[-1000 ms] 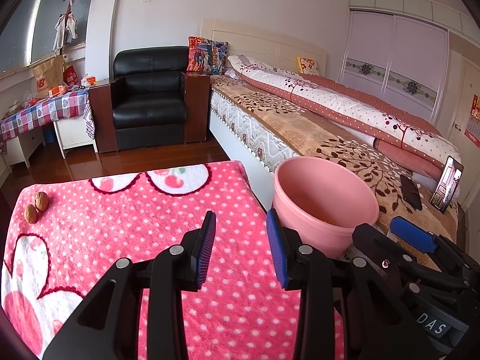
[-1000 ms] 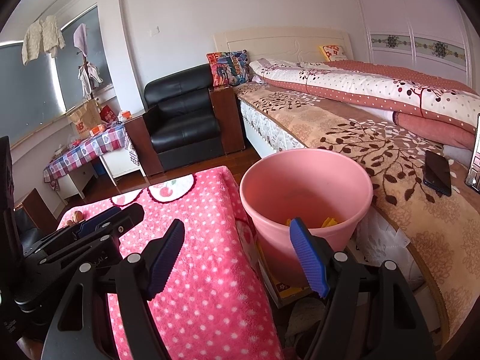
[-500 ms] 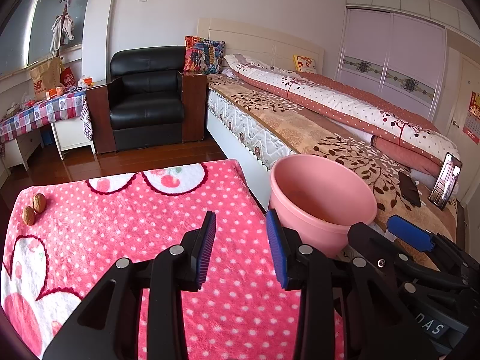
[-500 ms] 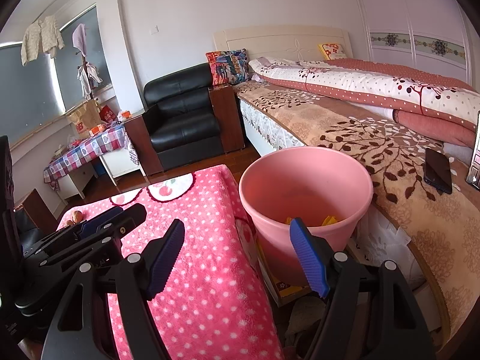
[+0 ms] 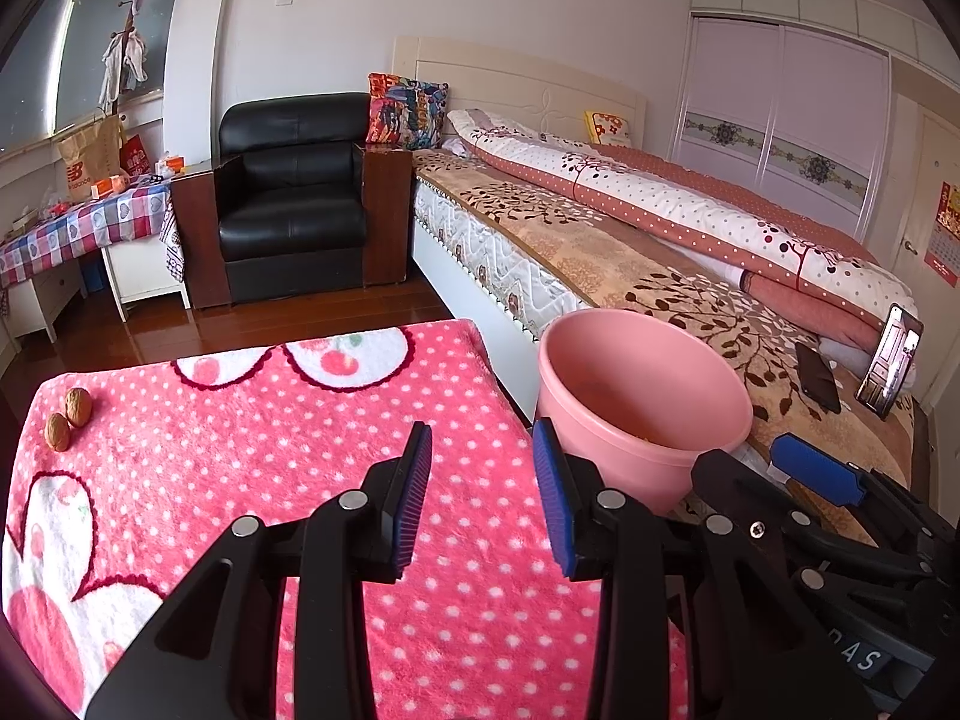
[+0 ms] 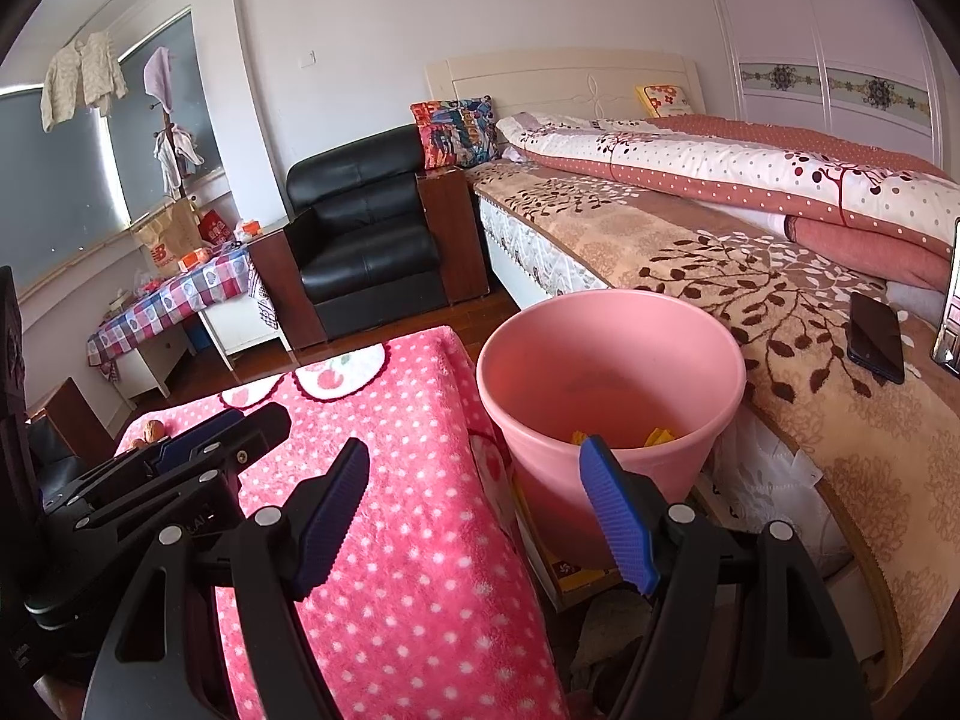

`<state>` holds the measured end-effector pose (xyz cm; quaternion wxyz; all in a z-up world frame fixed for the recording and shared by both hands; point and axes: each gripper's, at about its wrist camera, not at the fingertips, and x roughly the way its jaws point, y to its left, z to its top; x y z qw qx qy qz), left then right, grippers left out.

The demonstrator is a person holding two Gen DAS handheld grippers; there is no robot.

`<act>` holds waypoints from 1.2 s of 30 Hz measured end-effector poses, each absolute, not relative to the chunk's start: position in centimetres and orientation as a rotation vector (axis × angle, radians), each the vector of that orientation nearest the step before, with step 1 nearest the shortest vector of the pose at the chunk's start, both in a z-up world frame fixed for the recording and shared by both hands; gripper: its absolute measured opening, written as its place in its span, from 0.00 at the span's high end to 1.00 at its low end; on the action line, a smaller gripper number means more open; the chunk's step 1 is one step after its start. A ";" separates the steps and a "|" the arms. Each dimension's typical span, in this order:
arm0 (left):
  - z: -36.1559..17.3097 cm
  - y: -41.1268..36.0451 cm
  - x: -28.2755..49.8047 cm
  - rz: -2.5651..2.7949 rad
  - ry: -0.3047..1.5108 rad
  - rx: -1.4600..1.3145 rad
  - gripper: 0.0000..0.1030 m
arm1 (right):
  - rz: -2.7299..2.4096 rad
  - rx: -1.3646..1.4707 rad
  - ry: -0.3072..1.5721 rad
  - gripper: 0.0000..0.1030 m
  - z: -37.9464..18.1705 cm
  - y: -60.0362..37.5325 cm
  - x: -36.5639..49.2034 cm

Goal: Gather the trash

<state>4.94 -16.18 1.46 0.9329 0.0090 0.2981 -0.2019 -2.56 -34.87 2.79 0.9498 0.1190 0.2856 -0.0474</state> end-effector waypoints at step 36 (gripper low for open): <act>1.6 -16.4 4.9 -0.416 0.610 0.021 0.66 | -0.098 0.245 0.583 0.30 2.5 -35.0 -2.7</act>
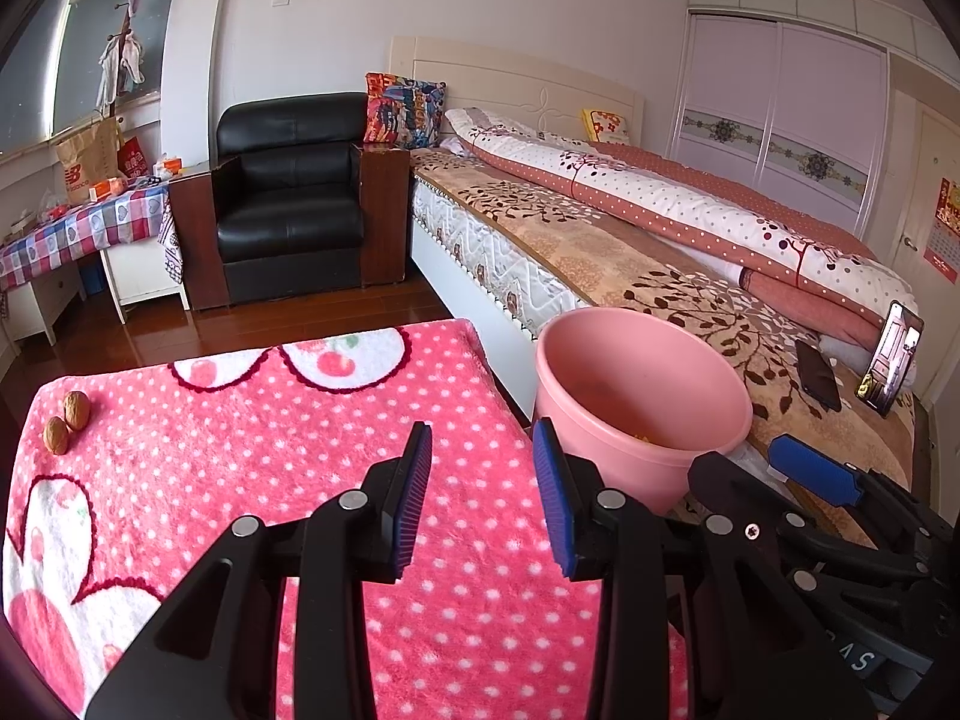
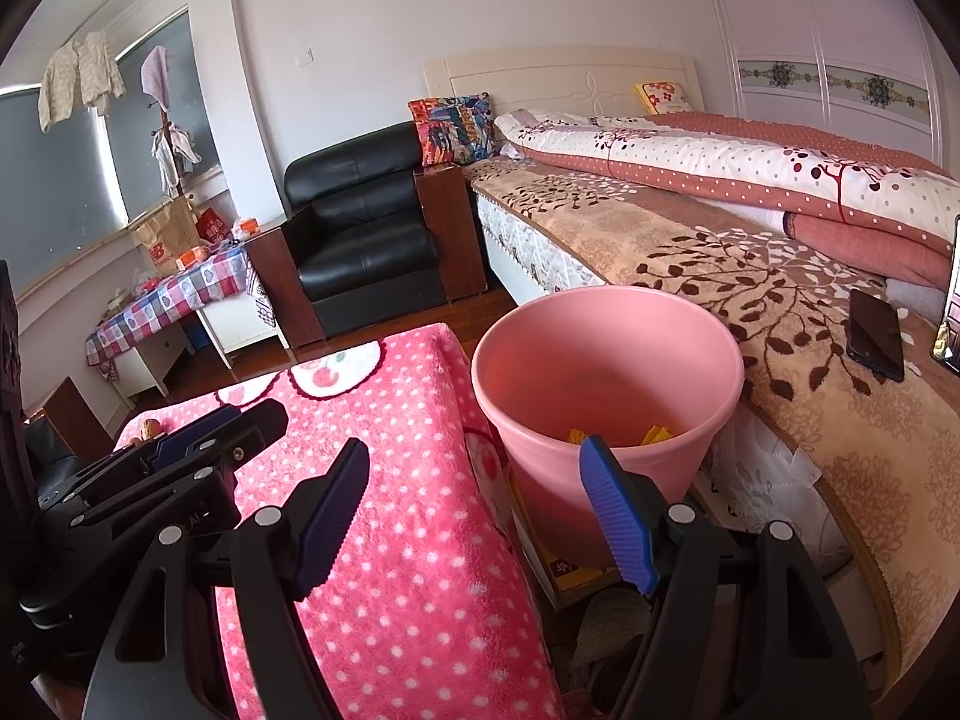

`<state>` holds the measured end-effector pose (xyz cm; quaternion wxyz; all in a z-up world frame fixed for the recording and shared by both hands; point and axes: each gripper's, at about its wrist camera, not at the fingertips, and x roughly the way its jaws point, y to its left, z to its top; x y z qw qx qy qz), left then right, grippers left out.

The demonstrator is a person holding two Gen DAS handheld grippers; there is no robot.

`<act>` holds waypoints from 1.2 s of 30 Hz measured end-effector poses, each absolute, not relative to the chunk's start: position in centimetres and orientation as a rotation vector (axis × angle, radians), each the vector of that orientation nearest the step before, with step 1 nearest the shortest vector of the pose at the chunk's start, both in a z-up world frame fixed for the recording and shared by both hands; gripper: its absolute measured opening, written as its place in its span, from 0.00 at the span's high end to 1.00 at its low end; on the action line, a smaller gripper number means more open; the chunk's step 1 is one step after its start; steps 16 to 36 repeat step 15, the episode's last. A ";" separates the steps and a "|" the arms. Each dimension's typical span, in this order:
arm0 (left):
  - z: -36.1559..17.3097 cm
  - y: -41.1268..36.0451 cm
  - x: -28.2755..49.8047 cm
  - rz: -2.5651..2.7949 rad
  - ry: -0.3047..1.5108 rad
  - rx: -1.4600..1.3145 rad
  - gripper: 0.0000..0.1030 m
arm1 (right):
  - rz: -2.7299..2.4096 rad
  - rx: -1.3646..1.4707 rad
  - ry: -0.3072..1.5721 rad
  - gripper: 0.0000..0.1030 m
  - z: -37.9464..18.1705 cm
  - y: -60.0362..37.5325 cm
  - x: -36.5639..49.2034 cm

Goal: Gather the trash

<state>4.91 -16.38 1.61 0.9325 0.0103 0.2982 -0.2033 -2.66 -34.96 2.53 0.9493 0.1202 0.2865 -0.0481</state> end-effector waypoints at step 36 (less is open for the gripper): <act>1.4 -16.1 5.1 -0.410 0.615 0.018 0.66 | -0.100 0.246 0.584 0.30 2.3 -35.1 -2.7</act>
